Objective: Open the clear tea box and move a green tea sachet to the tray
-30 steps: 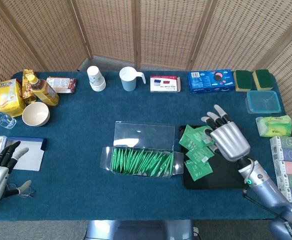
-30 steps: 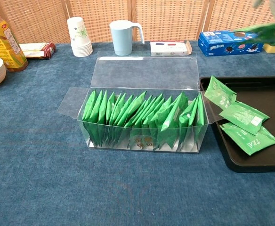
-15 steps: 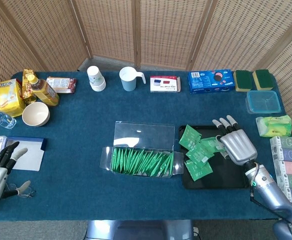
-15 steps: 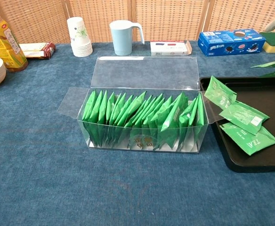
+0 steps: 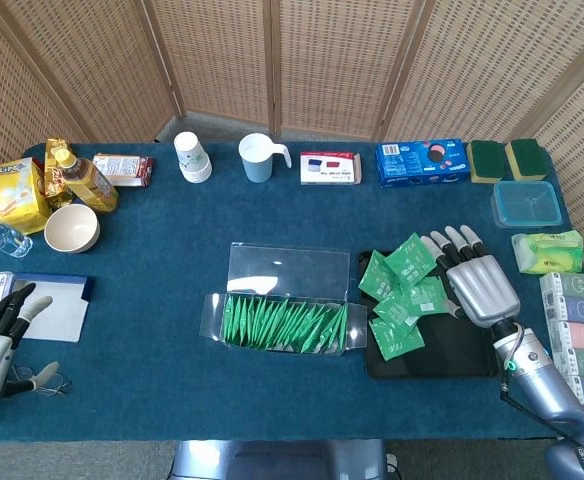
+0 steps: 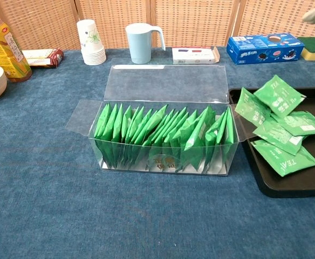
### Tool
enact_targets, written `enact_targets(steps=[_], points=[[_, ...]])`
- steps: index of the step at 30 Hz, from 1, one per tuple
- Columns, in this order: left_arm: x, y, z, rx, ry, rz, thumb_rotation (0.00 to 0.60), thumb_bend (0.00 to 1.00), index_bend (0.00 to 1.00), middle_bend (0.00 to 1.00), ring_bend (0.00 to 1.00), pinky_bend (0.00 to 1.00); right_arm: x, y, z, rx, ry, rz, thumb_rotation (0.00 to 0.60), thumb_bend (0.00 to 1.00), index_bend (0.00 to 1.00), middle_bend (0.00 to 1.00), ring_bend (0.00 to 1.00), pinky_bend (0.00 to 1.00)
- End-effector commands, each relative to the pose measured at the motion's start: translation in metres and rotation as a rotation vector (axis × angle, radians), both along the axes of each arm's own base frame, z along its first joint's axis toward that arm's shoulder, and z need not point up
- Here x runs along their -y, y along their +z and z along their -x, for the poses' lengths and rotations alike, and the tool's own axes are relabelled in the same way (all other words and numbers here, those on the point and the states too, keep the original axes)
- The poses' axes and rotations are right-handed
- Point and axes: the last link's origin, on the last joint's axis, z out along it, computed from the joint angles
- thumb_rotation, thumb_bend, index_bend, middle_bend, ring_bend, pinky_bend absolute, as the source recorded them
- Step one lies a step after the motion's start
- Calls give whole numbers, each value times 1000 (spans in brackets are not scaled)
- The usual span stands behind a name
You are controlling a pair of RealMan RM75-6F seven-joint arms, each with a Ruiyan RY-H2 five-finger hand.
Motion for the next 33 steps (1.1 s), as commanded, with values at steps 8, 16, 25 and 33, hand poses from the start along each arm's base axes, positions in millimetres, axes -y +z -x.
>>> enact_targets(steps=[8,16,25,33], points=[[7,0,5,-1,30,-7,581,179,126,20,52,224,-15,10,8,95,-69,92,600,186,0,0,0,0],[21,0,16,-3,94,-10,581,179,126,21,52,224,-48,9,27,193,-186,179,600,186,0,0,0,0],[35,-10,24,-33,140,-10,579,180,126,21,52,224,-87,4,49,238,-264,254,600,186,0,0,0,0],[36,-8,21,-28,122,-23,580,179,126,21,52,224,-100,3,54,251,-278,271,600,186,0,0,0,0]])
